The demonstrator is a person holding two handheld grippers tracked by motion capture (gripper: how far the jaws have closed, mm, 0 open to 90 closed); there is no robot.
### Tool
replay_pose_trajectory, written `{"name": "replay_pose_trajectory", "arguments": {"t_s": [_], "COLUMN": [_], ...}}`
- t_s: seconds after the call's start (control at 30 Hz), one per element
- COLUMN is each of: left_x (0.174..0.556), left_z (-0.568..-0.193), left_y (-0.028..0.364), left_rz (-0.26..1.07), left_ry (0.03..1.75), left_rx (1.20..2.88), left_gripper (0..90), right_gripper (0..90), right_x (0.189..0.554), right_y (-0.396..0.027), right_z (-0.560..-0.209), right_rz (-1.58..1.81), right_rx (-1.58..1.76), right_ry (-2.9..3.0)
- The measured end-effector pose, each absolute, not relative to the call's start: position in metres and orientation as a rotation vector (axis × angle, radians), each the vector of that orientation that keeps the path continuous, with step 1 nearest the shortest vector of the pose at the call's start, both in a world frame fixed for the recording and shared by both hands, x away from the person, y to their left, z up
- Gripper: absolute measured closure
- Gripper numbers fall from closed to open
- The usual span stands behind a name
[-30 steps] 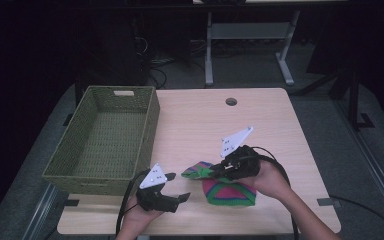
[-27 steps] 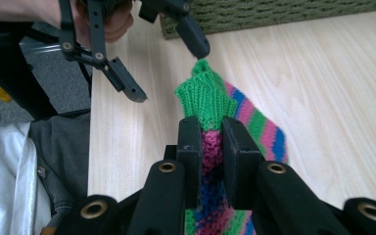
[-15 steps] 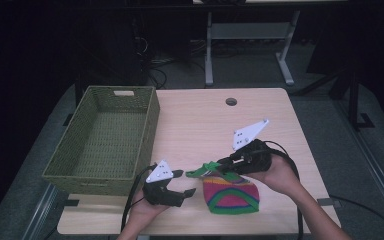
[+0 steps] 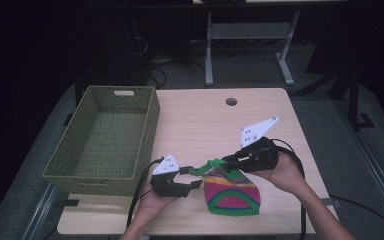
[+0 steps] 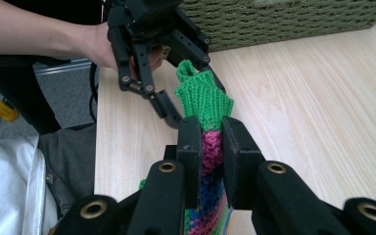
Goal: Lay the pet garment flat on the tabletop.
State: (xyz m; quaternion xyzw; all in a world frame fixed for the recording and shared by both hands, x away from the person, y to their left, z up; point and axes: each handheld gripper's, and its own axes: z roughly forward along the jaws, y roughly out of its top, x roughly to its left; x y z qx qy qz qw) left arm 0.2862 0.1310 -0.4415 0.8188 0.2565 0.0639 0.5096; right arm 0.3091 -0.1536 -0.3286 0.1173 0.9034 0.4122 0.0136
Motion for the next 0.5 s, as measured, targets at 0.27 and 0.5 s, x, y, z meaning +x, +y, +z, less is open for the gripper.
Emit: {"name": "replay_pose_trajectory", "arguments": {"t_s": [0.27,0.5], "left_x": [0.290,0.293], "left_z": [-0.437,-0.428], "left_y": [0.128,0.129], "left_rz": [0.176,0.198], "left_ry": [0.590,0.577], "left_rx": [1.978,1.978], "left_gripper": [64.9,78.0], "right_gripper": [79.0,79.0], "right_x": [0.310,0.312], "right_y": [-0.160,-0.169], "right_z": [-0.328,-0.330], "right_rz": [1.289,1.291], "right_rx": [0.398,0.424], "right_ry": [2.806,2.793]}}
